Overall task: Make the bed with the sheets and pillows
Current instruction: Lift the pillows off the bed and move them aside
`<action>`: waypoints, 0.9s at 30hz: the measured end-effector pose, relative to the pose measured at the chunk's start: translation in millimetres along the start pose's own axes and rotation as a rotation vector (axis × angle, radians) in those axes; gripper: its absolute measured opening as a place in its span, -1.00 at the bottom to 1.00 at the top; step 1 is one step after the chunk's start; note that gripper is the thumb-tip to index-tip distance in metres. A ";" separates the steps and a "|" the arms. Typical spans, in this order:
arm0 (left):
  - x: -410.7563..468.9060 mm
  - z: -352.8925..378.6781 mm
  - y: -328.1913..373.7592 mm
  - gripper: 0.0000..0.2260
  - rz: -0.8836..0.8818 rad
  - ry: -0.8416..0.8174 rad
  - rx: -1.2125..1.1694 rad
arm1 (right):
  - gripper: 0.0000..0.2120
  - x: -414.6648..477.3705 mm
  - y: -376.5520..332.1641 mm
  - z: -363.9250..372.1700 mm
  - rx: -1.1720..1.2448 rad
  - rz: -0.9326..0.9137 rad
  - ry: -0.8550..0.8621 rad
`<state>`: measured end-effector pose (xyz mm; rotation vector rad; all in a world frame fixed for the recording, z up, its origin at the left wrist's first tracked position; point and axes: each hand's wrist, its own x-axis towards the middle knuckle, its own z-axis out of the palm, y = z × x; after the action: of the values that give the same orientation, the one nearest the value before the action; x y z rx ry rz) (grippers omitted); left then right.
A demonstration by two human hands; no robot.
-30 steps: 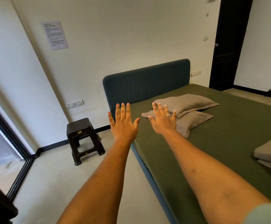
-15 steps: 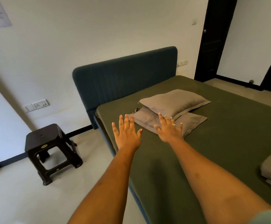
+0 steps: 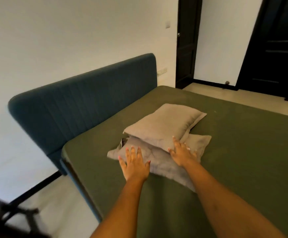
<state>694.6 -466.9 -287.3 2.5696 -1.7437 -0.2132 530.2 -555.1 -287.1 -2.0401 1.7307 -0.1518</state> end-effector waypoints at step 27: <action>307.2 178.5 -19.5 -0.44 -0.184 -0.527 -0.637 | -0.31 335.2 28.6 169.1 1.266 0.954 0.243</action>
<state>801.1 -734.9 -495.8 2.2820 -1.2265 -1.3100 635.0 -833.3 -518.2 -0.2641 1.7811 -0.8998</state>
